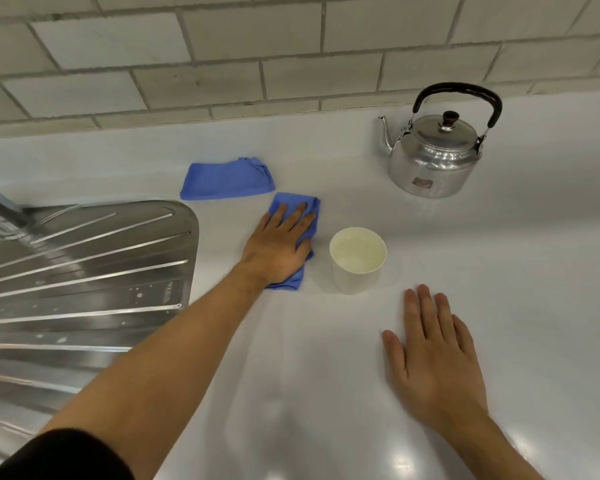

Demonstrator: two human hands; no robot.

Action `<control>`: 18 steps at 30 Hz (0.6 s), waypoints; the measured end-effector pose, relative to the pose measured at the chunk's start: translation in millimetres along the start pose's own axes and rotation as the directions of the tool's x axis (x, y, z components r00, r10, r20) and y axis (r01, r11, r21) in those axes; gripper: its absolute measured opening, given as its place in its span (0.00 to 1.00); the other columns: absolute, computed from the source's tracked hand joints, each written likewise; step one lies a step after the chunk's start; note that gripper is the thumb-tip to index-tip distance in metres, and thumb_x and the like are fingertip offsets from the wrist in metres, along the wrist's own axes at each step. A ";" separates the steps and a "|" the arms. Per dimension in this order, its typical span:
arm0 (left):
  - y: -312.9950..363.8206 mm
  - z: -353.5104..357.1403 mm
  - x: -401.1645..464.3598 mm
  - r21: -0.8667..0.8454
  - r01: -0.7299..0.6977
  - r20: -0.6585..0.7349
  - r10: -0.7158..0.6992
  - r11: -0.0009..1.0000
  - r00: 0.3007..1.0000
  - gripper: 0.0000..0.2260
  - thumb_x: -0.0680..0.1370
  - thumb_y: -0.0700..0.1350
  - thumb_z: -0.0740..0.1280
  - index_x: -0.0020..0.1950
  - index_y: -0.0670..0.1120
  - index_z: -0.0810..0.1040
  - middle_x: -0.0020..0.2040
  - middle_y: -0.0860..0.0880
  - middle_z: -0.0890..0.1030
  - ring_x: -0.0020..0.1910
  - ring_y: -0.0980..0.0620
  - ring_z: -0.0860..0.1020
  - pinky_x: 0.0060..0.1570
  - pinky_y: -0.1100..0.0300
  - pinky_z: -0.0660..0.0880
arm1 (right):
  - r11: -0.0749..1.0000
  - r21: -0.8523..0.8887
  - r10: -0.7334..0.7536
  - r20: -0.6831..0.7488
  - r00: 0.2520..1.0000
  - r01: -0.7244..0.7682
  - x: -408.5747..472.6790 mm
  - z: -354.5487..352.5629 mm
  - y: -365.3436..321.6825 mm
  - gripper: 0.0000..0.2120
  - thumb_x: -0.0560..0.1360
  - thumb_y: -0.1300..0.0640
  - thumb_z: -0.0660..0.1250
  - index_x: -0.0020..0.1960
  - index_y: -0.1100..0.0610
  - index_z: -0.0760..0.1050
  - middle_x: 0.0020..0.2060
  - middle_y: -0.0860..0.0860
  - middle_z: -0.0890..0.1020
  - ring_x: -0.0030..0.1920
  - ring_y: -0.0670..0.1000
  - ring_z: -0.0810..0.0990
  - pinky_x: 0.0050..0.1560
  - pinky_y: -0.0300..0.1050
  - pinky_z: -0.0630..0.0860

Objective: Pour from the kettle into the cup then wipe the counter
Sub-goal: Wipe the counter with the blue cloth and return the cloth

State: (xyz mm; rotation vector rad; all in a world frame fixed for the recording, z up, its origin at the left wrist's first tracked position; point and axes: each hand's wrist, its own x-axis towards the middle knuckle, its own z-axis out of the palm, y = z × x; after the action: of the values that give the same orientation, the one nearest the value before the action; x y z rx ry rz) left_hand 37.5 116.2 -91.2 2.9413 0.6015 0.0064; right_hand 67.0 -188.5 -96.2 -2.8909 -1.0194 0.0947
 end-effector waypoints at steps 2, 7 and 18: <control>12.5 2.3 -1.7 0.002 -0.094 -0.005 0.094 0.996 0.996 0.25 0.81 0.55 0.50 0.77 0.55 0.49 0.79 0.54 0.50 0.78 0.49 0.47 0.75 0.50 0.46 | 1.000 0.007 -0.001 0.001 1.000 0.001 0.2 -1.1 -0.2 0.38 0.77 0.36 0.33 0.81 0.54 0.46 0.80 0.52 0.50 0.80 0.54 0.47 0.77 0.51 0.50; 36.1 8.1 -35.2 0.010 -0.102 -0.052 0.102 0.995 0.993 0.26 0.81 0.54 0.50 0.78 0.50 0.50 0.79 0.50 0.53 0.77 0.46 0.51 0.75 0.49 0.48 | 1.000 0.003 -0.009 0.008 1.000 0.009 0.9 -1.4 1.6 0.37 0.77 0.36 0.33 0.81 0.54 0.43 0.80 0.51 0.48 0.80 0.53 0.46 0.77 0.50 0.48; 94.8 18.7 -127.7 -0.093 0.147 -0.130 -0.159 0.985 0.979 0.28 0.79 0.56 0.50 0.78 0.50 0.50 0.79 0.50 0.51 0.78 0.46 0.48 0.75 0.49 0.43 | 1.000 0.016 -0.007 0.030 1.000 0.007 1.7 -1.1 2.8 0.36 0.78 0.37 0.36 0.80 0.54 0.42 0.81 0.52 0.46 0.80 0.54 0.44 0.77 0.51 0.46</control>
State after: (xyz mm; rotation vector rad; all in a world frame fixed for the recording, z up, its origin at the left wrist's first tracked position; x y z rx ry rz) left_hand -42.5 -22.5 -93.7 2.8232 0.8253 0.2136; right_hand 70.1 -189.6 -95.5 -2.8798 -1.0290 0.1460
